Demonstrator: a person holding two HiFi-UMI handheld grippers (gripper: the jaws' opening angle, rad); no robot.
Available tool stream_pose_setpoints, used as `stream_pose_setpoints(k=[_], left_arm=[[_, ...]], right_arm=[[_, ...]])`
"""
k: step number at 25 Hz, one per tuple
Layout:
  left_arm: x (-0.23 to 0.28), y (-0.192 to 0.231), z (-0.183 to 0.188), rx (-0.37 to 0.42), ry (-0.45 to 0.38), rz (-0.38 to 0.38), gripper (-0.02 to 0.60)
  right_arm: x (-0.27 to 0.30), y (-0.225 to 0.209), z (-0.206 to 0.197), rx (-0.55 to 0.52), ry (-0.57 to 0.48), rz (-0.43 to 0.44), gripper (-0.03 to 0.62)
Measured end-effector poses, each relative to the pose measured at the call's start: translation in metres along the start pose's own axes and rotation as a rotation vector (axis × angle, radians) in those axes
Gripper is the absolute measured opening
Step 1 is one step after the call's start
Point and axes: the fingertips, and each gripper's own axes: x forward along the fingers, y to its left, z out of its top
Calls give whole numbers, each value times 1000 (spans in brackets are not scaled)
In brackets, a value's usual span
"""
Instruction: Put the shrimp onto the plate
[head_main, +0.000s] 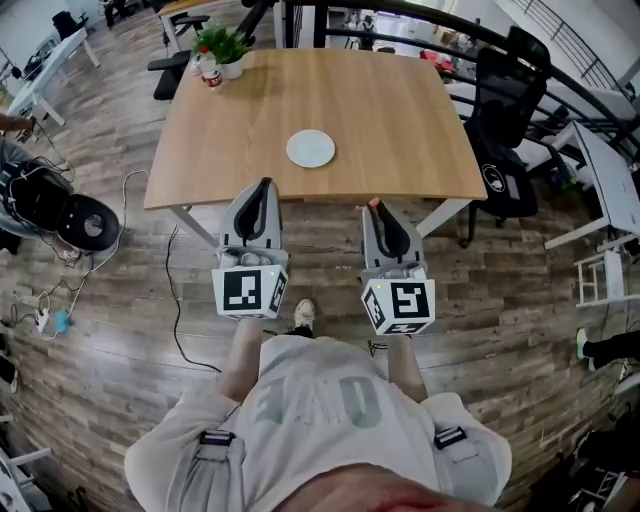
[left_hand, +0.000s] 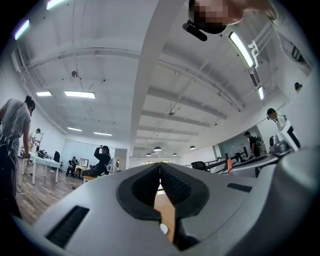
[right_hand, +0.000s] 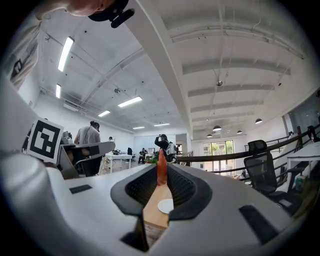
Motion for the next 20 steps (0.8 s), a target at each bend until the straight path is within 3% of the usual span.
stream_pose_setpoints(k=[13, 20], left_arm=[[83, 82, -34, -16, 11, 6, 11], [107, 80, -53, -39, 52, -20, 11]], right_arm=[[113, 0, -3, -21, 18, -3, 67], [131, -13, -15, -17, 62, -17, 67]])
